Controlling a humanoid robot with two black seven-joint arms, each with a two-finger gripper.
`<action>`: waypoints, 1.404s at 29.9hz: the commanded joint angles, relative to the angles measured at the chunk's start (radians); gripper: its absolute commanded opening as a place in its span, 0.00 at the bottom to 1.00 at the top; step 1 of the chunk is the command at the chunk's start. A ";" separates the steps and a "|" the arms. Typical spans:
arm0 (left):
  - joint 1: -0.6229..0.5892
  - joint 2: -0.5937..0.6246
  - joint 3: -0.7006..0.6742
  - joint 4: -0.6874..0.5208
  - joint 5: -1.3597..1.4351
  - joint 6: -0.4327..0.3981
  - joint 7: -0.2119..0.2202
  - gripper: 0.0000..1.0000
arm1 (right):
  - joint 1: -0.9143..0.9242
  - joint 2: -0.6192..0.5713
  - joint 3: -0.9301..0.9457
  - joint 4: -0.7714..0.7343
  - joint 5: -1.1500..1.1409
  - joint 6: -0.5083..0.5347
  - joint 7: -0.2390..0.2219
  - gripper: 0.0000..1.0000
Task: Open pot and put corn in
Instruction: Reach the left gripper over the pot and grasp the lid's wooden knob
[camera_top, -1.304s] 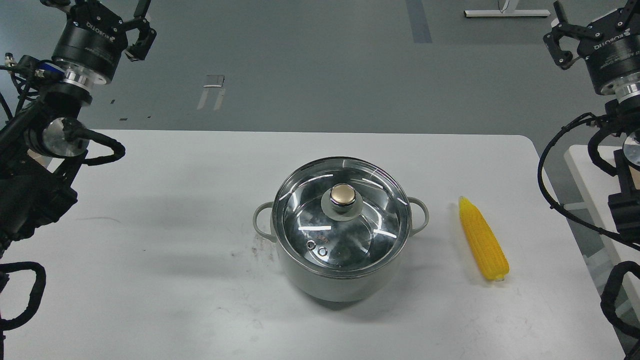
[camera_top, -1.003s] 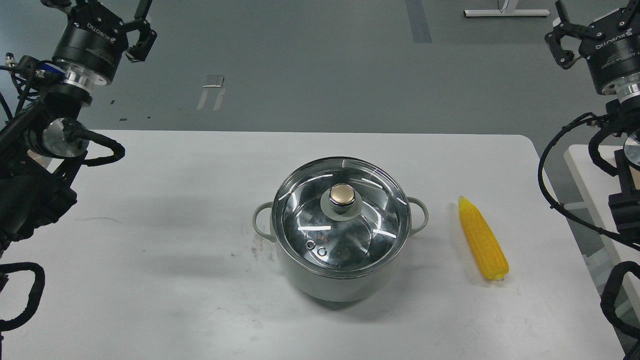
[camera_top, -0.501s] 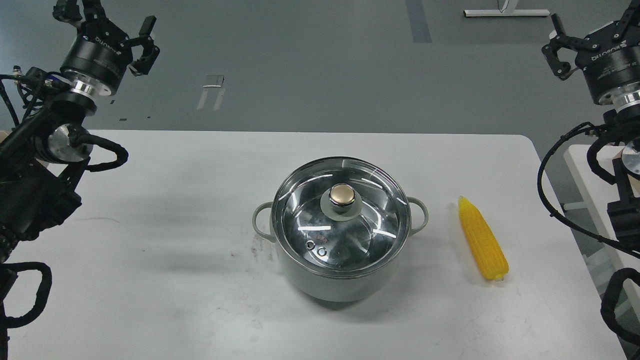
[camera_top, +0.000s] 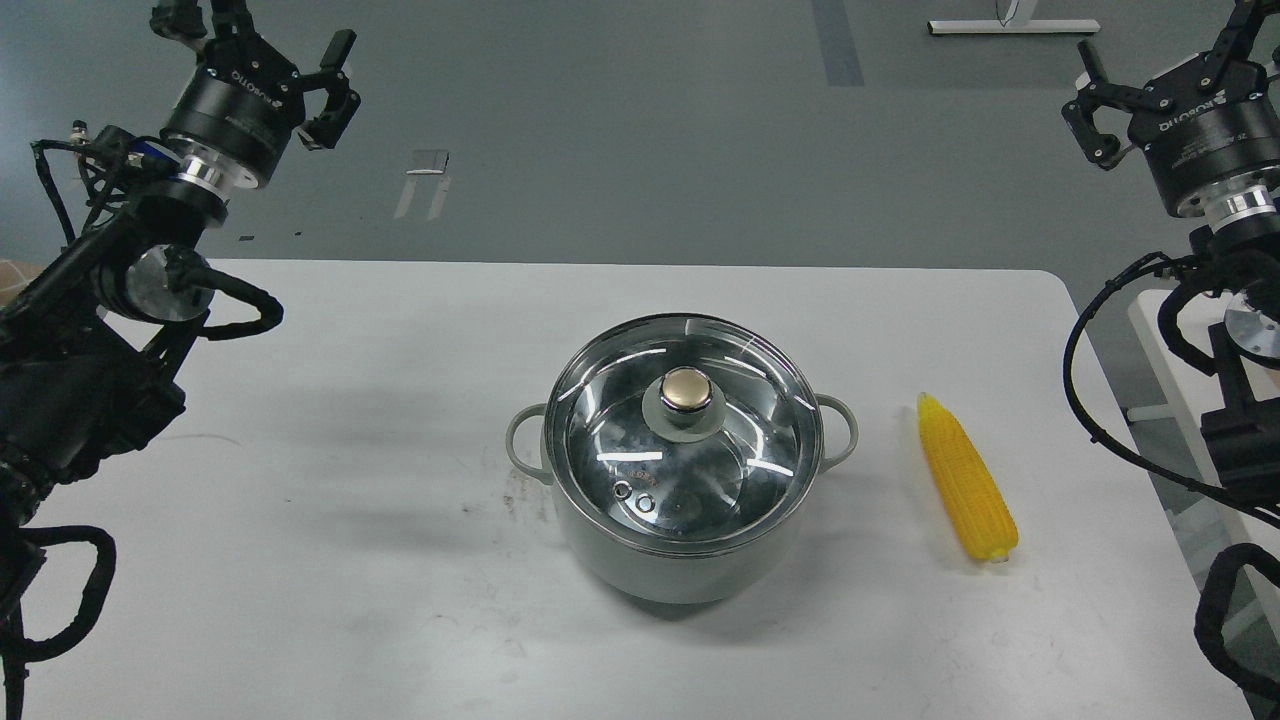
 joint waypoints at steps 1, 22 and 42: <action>-0.004 0.035 0.061 -0.121 0.087 0.000 0.014 0.96 | -0.025 -0.001 0.002 0.007 0.003 0.000 0.001 1.00; 0.002 0.005 0.281 -0.646 1.753 0.221 -0.044 0.86 | -0.071 0.007 0.019 0.043 0.011 0.000 0.059 1.00; 0.071 -0.006 0.425 -0.666 1.812 0.349 -0.058 0.86 | -0.068 0.007 0.019 0.027 0.009 0.000 0.060 1.00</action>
